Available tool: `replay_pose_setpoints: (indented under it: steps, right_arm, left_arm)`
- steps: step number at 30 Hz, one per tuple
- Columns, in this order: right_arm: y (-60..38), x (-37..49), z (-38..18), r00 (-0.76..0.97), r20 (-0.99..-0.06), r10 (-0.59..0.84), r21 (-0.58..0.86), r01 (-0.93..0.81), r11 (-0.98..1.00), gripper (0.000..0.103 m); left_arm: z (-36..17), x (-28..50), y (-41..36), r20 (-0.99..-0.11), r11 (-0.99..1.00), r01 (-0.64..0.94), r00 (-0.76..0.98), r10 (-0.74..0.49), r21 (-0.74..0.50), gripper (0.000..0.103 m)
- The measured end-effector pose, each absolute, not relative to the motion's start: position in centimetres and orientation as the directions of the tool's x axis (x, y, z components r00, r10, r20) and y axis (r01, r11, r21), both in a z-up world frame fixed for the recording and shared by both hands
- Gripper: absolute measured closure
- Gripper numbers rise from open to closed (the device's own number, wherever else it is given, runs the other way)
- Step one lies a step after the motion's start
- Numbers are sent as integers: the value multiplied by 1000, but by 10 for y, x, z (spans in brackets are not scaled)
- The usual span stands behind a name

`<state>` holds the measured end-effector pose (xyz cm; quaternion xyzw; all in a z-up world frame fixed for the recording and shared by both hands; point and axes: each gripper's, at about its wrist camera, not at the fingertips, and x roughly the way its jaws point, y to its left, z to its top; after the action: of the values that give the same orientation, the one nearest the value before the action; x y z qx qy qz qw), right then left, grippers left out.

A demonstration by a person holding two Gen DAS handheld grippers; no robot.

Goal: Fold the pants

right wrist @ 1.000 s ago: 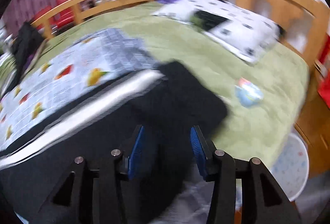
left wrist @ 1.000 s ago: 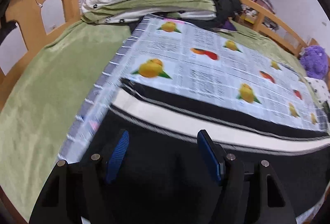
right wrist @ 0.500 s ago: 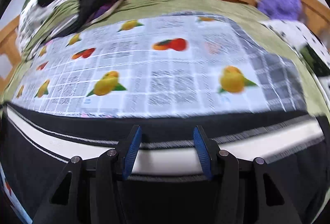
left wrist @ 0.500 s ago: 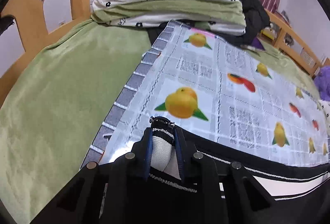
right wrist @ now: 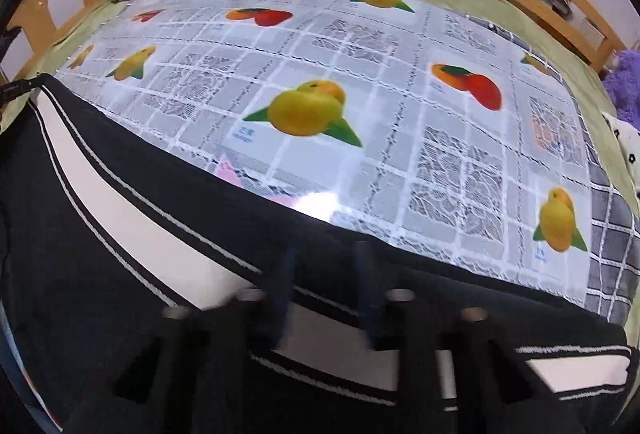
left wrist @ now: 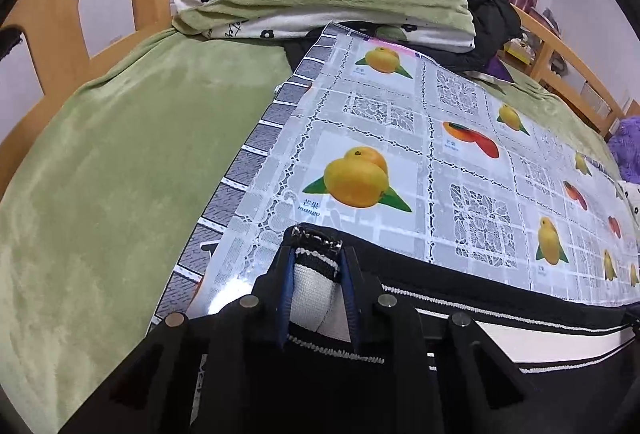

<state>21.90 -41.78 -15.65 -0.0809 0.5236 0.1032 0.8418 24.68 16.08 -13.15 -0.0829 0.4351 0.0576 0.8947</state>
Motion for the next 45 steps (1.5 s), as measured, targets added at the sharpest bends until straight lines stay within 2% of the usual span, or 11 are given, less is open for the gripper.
replay_pose_setpoints:
  steps: [6, 8, 12, 14, 17, 20, 25, 31, 36, 39, 45]
  right_arm:
    - [-420, 220, -136, 516, -852, 85, -35, -219, 975, 99]
    - [-424, 226, -136, 527, -843, 107, 3, -195, 981, 100]
    - [-418, 236, -161, 499, -865, 61, -37, -183, 982, 100]
    - [-423, 233, -154, 517, -853, 77, -2, -150, 989, 100]
    - [-447, 217, -128, 591, -804, 70, 28, -80, 996, 93]
    - [-486, 196, -112, 629, -777, -7, 17, 32, 999, 71]
    - [-532, 201, -159, 496, -858, -132, -65, 151, 986, 73]
    - [-531, 215, -161, 543, -824, -161, -69, 186, 980, 70]
    - [-530, 201, -147, 548, -824, -143, -15, 232, 973, 70]
    - [-526, 176, -140, 549, -828, -113, 37, 255, 966, 65]
    - [-510, 123, -146, 499, -860, -104, 50, 286, 957, 65]
  left_arm:
    - [-132, 240, 166, -772, 972, -185, 636, 5, -146, 81]
    - [-142, 253, 159, -784, 973, -191, 621, 15, -133, 81]
    - [-152, 259, 150, -792, 978, -193, 608, 61, -73, 80]
    - [-149, 256, 148, -790, 981, -190, 608, 82, -44, 76]
    - [-141, 250, 144, -800, 984, -176, 589, 115, 12, 68]
    - [-134, 238, 138, -790, 984, -167, 595, 152, 64, 52]
    - [-128, 227, 116, -781, 994, -104, 620, 77, 16, 50]
    - [-136, 233, 73, -791, 999, 9, 610, -39, -43, 48]
    - [-164, 244, 67, -852, 999, -33, 523, 31, 16, 45]
    - [-159, 234, 80, -857, 997, -68, 515, 12, -27, 45]
    - [-135, 170, 96, -839, 994, -73, 543, -24, -76, 45]
